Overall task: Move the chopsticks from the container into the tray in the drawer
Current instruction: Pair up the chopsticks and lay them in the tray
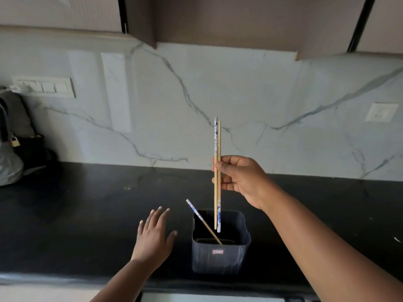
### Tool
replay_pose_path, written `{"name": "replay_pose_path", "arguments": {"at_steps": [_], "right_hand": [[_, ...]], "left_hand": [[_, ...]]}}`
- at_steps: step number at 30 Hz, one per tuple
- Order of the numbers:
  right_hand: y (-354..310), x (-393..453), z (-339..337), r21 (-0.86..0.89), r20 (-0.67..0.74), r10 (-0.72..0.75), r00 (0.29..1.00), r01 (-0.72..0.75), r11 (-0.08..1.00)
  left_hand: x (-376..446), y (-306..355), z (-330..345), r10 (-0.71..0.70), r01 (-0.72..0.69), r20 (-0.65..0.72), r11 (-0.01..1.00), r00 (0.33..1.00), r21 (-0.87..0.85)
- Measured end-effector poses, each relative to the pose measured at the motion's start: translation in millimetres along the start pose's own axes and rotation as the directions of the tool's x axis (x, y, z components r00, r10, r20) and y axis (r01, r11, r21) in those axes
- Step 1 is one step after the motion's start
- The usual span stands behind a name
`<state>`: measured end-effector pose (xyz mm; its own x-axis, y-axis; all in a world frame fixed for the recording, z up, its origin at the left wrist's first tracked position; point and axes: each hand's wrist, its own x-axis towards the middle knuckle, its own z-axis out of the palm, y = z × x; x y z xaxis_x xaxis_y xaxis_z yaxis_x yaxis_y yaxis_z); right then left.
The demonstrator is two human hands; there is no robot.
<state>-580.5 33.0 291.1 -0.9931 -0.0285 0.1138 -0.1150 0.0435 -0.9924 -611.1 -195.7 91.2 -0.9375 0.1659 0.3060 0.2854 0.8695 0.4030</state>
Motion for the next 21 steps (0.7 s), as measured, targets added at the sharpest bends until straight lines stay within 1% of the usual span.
{"name": "replay_pose_path", "arguments": {"at_steps": [1, 2, 3, 5, 7, 11, 12, 13, 17, 18, 19, 20, 21], "right_hand": [[-6, -3, 4, 0.010, 0.013, -0.001, 1.000, 0.000, 1.000], [-10, -6, 9, 0.019, 0.023, 0.001, 1.000, -0.001, 1.000], [-14, -9, 13, 0.029, 0.030, 0.003, 1.000, -0.003, 1.000], [-21, -14, 24, 0.066, 0.039, 0.006, 0.999, -0.009, 0.998], [-26, -19, 34, 0.116, 0.040, 0.007, 0.999, -0.012, 0.993], [-34, -29, 47, 0.137, 0.037, 0.004, 0.999, -0.009, 0.991], [-35, -31, 49, 0.138, 0.030, 0.005, 1.000, -0.009, 0.990], [-36, -32, 49, 0.140, 0.021, 0.008, 1.000, -0.011, 0.990], [-38, -36, 50, 0.185, -0.010, 0.023, 1.000, -0.021, 0.983], [-38, -37, 49, 0.197, -0.016, 0.024, 1.000, -0.021, 0.980], [-38, -37, 49, 0.205, -0.019, 0.022, 1.000, -0.017, 0.979], [-37, -38, 49, 0.205, -0.021, 0.013, 1.000, -0.008, 0.979], [-37, -38, 49, 0.195, -0.028, 0.002, 1.000, 0.003, 0.981]], "left_hand": [[6, 11, -19, 0.104, -0.107, -0.112, 0.994, 0.988, -0.024], [12, 23, -38, 0.218, -0.225, -0.214, 0.974, 0.952, -0.009], [19, 35, -57, 0.332, -0.339, -0.299, 0.940, 0.894, 0.030], [28, 60, -95, 0.537, -0.528, -0.399, 0.837, 0.743, 0.144], [31, 78, -125, 0.683, -0.645, -0.420, 0.720, 0.597, 0.256], [28, 91, -159, 0.859, -0.760, -0.380, 0.491, 0.342, 0.426], [27, 90, -164, 0.882, -0.777, -0.368, 0.445, 0.294, 0.446], [27, 89, -168, 0.897, -0.787, -0.355, 0.412, 0.262, 0.459], [25, 86, -183, 0.936, -0.811, -0.305, 0.312, 0.174, 0.495], [25, 86, -186, 0.938, -0.820, -0.304, 0.304, 0.168, 0.484], [25, 86, -189, 0.929, -0.834, -0.315, 0.327, 0.196, 0.445], [24, 89, -193, 0.894, -0.838, -0.355, 0.403, 0.275, 0.367], [24, 94, -197, 0.802, -0.811, -0.422, 0.542, 0.423, 0.218]]}}
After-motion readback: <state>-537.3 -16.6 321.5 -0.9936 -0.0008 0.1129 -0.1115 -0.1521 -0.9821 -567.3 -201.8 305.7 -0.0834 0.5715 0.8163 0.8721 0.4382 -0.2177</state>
